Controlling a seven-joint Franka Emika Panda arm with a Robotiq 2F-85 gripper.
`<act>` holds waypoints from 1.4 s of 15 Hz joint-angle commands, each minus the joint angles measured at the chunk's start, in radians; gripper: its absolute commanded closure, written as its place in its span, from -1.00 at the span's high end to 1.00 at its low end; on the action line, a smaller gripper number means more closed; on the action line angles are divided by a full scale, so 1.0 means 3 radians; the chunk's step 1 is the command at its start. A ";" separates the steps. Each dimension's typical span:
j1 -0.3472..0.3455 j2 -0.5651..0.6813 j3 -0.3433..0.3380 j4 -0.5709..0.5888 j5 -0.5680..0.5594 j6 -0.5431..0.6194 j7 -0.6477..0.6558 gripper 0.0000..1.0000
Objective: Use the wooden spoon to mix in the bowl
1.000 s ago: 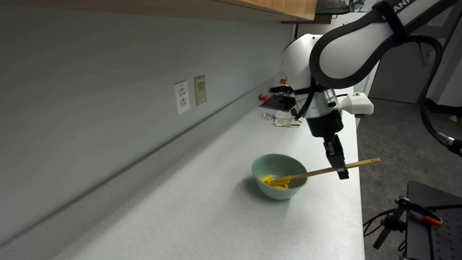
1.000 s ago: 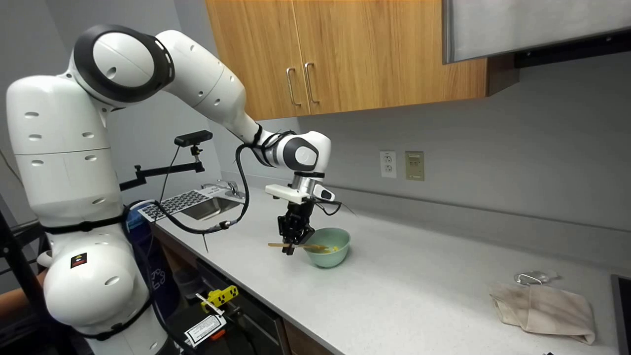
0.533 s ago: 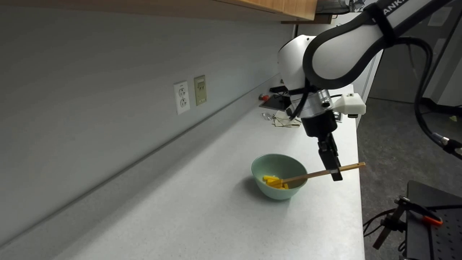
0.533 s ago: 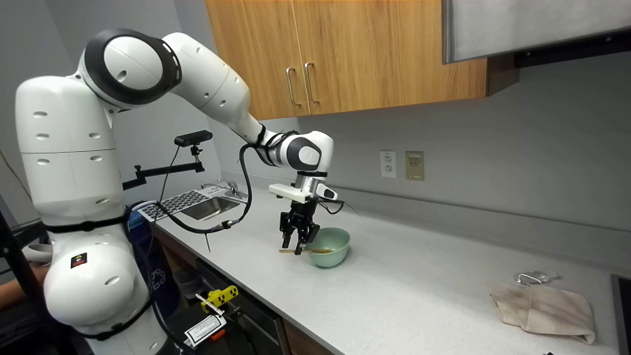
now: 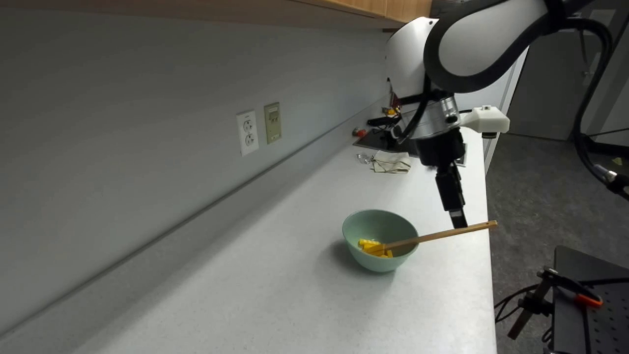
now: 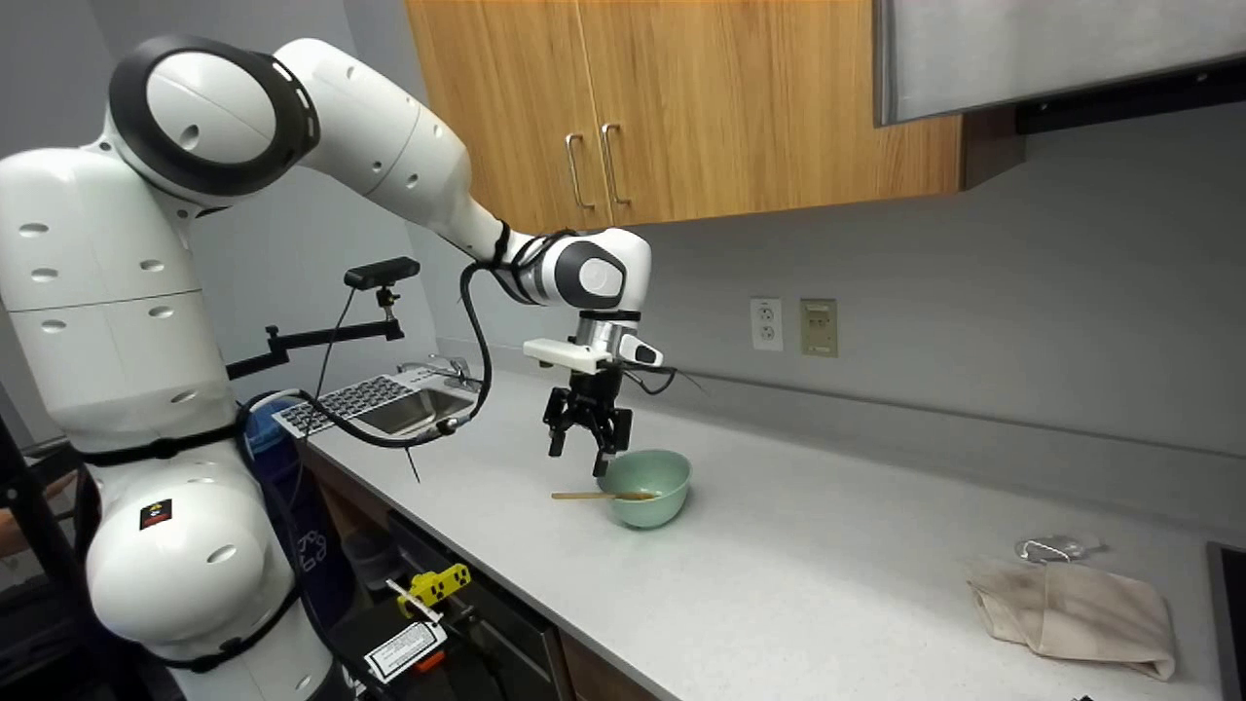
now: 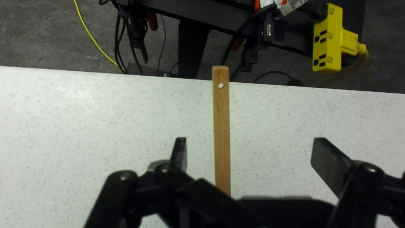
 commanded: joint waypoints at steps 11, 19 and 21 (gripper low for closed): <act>0.0094 -0.1516 -0.0028 -0.0918 0.0136 0.0023 -0.0057 1.00; 0.0250 -0.2178 -0.0016 -0.1088 0.0343 0.0548 0.0009 1.00; 0.0291 -0.2267 -0.0008 -0.1076 0.0364 0.0652 0.0022 1.00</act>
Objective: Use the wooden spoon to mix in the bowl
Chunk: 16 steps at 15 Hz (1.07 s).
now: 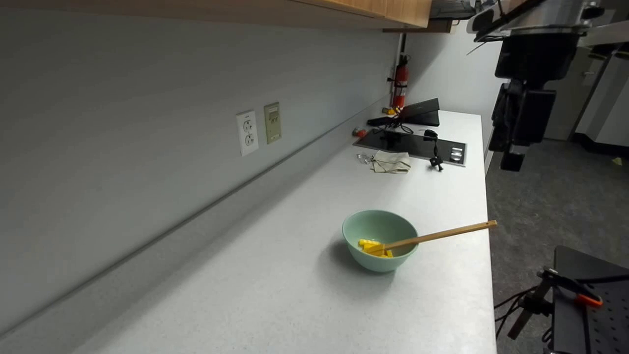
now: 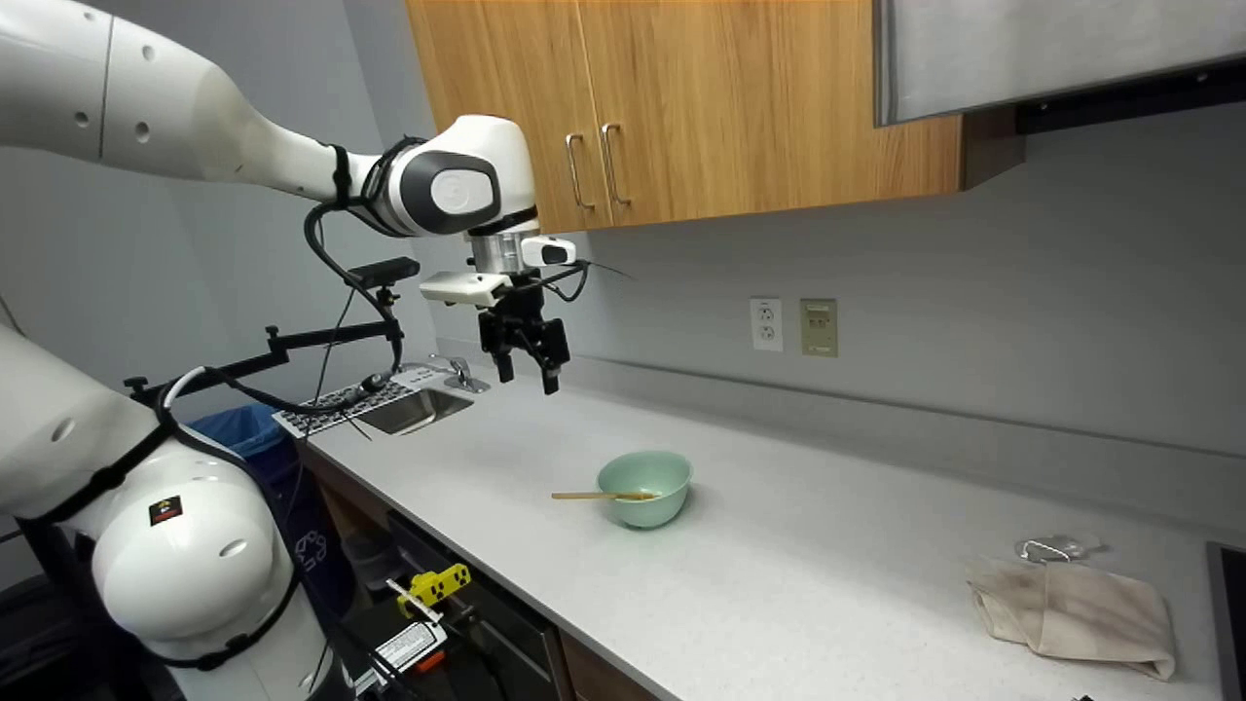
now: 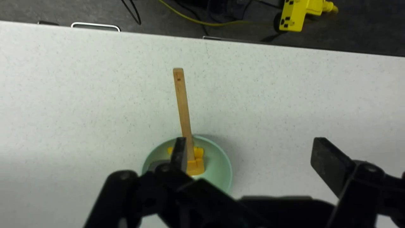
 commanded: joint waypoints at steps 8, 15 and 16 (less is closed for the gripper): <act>0.0191 -0.0507 0.0015 -0.0191 0.0072 0.0463 0.0068 1.00; 0.0203 -0.0600 0.0015 -0.0314 0.0067 0.0511 0.0088 1.00; 0.0203 -0.0609 0.0015 -0.0323 0.0067 0.0510 0.0091 1.00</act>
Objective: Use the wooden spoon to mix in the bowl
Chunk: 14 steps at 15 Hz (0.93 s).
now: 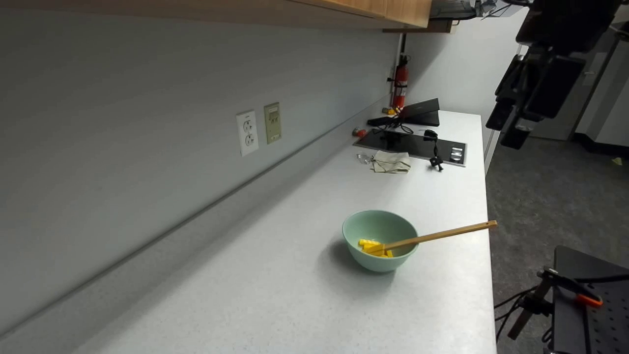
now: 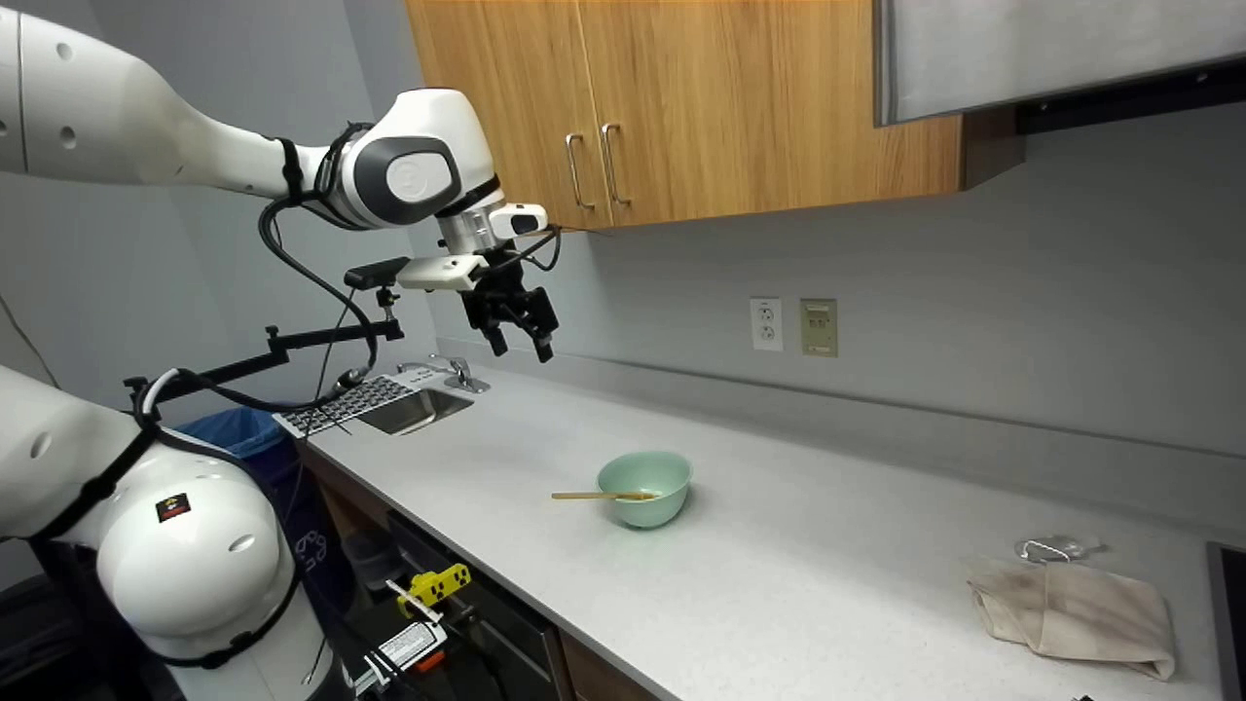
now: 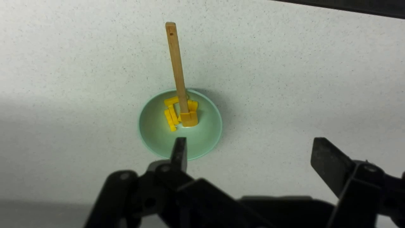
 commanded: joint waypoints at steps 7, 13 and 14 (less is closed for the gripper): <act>0.0022 -0.0019 -0.0018 -0.0050 -0.0016 -0.0009 0.0037 1.00; 0.0022 -0.0013 -0.0019 -0.0050 -0.0015 -0.0009 0.0037 1.00; 0.0022 -0.0013 -0.0019 -0.0050 -0.0015 -0.0009 0.0037 1.00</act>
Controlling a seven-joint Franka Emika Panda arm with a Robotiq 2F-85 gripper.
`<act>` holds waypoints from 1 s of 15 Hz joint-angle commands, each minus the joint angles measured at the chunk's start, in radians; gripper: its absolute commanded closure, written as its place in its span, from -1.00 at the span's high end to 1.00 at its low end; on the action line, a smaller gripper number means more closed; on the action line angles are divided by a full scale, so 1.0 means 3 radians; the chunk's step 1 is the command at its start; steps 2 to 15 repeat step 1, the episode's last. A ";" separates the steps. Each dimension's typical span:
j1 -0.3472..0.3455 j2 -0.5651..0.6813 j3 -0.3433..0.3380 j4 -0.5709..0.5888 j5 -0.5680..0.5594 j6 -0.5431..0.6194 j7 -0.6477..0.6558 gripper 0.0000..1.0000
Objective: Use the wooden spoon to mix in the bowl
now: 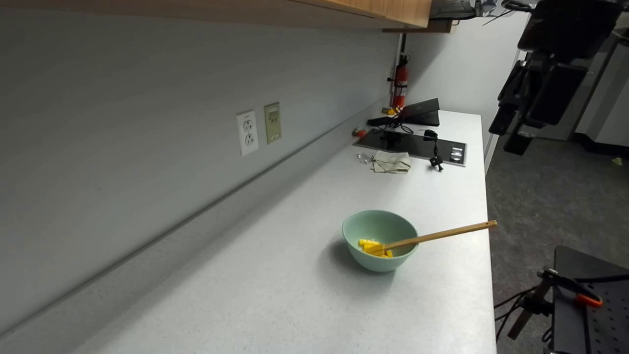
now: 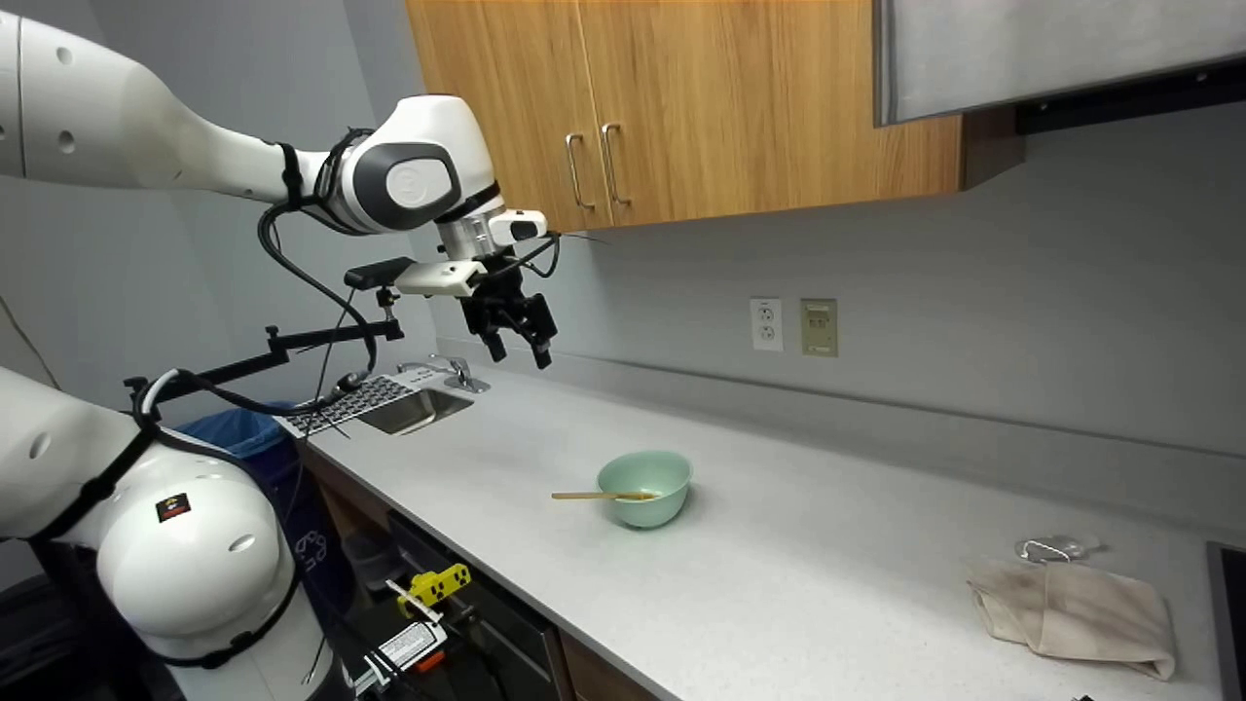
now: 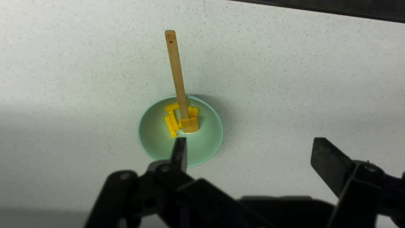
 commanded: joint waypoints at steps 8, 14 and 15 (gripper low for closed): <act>0.0021 0.0002 -0.0018 0.0008 -0.0014 -0.0009 0.0013 1.00; 0.0021 0.0002 -0.0018 0.0008 -0.0014 -0.0009 0.0013 1.00; 0.0021 0.0002 -0.0018 0.0008 -0.0014 -0.0009 0.0013 1.00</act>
